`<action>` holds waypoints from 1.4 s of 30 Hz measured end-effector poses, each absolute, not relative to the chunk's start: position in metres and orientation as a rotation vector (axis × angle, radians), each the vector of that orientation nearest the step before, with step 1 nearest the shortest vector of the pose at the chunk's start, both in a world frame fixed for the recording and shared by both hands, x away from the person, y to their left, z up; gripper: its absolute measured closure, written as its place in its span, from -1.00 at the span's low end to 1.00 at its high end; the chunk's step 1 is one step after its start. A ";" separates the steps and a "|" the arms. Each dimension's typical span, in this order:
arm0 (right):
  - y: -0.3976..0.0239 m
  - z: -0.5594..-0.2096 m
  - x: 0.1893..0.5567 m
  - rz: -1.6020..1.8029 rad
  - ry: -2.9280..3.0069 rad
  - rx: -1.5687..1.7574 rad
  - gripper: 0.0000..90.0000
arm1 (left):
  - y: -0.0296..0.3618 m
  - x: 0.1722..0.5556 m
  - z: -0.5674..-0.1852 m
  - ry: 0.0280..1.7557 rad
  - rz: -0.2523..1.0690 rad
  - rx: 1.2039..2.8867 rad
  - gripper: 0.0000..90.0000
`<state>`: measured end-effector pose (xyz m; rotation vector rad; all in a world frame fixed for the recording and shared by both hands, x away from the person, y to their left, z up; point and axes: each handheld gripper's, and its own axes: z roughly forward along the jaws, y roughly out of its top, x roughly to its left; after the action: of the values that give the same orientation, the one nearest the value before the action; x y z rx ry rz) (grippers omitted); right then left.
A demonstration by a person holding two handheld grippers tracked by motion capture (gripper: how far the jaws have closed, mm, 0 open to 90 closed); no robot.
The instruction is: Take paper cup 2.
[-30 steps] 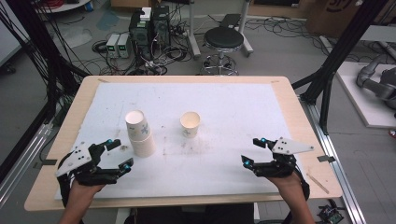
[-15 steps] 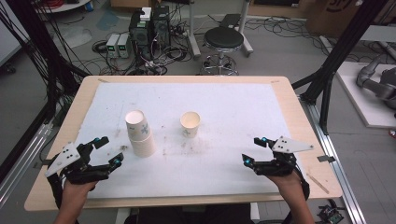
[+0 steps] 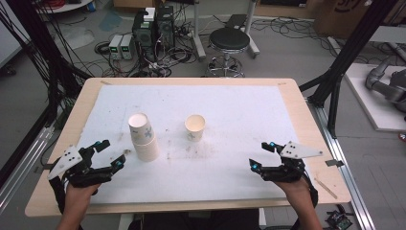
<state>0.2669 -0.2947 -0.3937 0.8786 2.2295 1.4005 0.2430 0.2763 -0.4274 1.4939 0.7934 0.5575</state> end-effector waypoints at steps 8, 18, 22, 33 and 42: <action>-0.294 -0.396 0.267 1.399 2.229 0.871 -0.51 | 0.277 0.238 -0.427 0.822 0.577 1.491 -0.65; -0.288 -0.398 0.267 1.395 2.250 0.865 -0.51 | 0.273 0.240 -0.410 0.809 0.581 1.481 -0.65; -0.287 -0.398 0.267 1.394 2.251 0.863 -0.51 | 0.272 0.245 -0.401 0.803 0.561 1.485 -0.65; -0.288 -0.397 0.267 1.398 2.246 0.865 -0.51 | 0.262 0.263 -0.380 0.789 0.549 1.536 -0.65; -0.289 -0.397 0.266 1.404 2.247 0.863 -0.51 | 0.244 0.286 -0.366 0.776 0.534 1.617 -0.65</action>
<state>0.2663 -0.2886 -0.3970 0.8632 2.2475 1.4038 0.2864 0.2437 -0.3661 1.6174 0.7764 0.5336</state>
